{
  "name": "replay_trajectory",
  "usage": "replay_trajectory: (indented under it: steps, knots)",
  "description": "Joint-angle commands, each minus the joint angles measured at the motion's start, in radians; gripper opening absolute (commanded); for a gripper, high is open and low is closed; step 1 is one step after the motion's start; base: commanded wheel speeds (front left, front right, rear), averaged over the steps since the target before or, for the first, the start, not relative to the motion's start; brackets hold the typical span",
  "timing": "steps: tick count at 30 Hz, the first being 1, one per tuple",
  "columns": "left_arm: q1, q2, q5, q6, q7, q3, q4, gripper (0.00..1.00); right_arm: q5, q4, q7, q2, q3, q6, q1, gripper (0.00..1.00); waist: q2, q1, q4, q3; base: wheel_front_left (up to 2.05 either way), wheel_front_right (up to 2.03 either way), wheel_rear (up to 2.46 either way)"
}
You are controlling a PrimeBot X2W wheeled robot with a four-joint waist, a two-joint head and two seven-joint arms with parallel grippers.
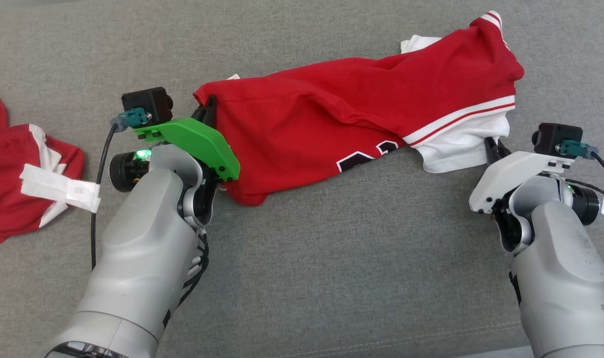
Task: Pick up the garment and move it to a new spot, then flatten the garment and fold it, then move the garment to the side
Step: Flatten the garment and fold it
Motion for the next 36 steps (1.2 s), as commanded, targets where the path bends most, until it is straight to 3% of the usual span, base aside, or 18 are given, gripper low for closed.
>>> replay_trajectory:
  steps: [1,7,14,23,29,33,36]
  knots:
    - [-0.020,0.004,-0.004,-0.011,-0.022,0.004,-0.015,0.00,0.026,-0.031,-0.021,0.000,0.003,-0.001,0.015,0.00,0.0000,0.0000,0.009,-0.012,0.00,0.00,0.00]
    - [0.008,0.004,-0.062,-0.060,-0.104,0.021,-0.131,0.00,0.116,-0.256,-0.061,-0.008,0.016,-0.001,0.086,0.00,0.0000,0.0000,0.015,-0.049,0.00,0.00,0.00]
    - [0.044,0.004,-0.144,-0.087,-0.144,0.044,-0.317,0.00,0.187,-0.587,-0.005,-0.009,-0.009,-0.001,0.173,0.00,0.0000,0.0000,0.002,-0.101,0.00,0.00,0.00]
    - [0.038,0.030,-0.238,-0.087,-0.070,0.078,-0.557,0.00,0.249,-0.917,0.110,-0.023,0.005,-0.001,0.170,0.00,0.0000,0.0000,-0.031,-0.130,0.00,0.00,0.00]
    - [-0.052,0.097,-0.280,-0.054,0.053,0.115,-0.654,0.00,0.233,-0.958,0.171,-0.088,0.054,0.000,0.025,0.00,0.0000,0.0000,-0.061,-0.105,0.00,0.00,0.00]
    - [-0.116,0.150,-0.293,-0.050,0.121,0.130,-0.668,0.00,0.276,-0.875,0.194,-0.082,0.086,0.000,-0.116,0.00,0.0000,0.0000,-0.089,-0.051,0.00,0.00,0.00]
    - [-0.168,0.184,-0.287,-0.059,0.140,0.145,-0.648,0.00,0.289,-0.736,0.205,-0.088,0.115,0.000,-0.238,0.00,0.0000,0.0000,-0.112,0.021,0.00,0.00,0.00]
